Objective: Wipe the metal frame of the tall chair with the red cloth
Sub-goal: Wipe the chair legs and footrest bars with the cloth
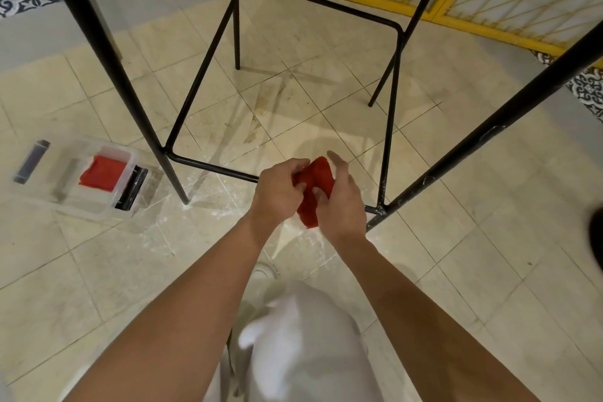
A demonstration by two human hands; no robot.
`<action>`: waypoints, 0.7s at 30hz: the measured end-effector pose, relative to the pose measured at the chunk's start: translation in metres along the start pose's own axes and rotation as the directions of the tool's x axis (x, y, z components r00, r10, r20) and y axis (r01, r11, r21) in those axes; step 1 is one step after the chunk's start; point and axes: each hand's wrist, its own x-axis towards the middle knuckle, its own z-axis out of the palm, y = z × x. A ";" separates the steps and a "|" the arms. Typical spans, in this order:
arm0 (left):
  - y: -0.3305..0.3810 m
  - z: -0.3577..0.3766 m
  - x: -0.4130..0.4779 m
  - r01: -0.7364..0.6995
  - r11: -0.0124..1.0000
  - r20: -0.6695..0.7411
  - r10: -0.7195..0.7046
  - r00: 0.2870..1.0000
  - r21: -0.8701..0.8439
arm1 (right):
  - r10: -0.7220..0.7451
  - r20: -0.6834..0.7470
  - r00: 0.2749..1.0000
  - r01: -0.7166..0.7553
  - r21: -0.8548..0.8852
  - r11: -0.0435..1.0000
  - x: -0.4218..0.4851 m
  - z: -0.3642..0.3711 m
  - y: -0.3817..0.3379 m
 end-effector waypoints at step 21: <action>-0.009 -0.015 0.003 0.030 0.880 -0.063 0.000 0.998 0.473 | -0.166 0.094 0.982 0.190 -0.486 0.853 -0.002 0.005 0.030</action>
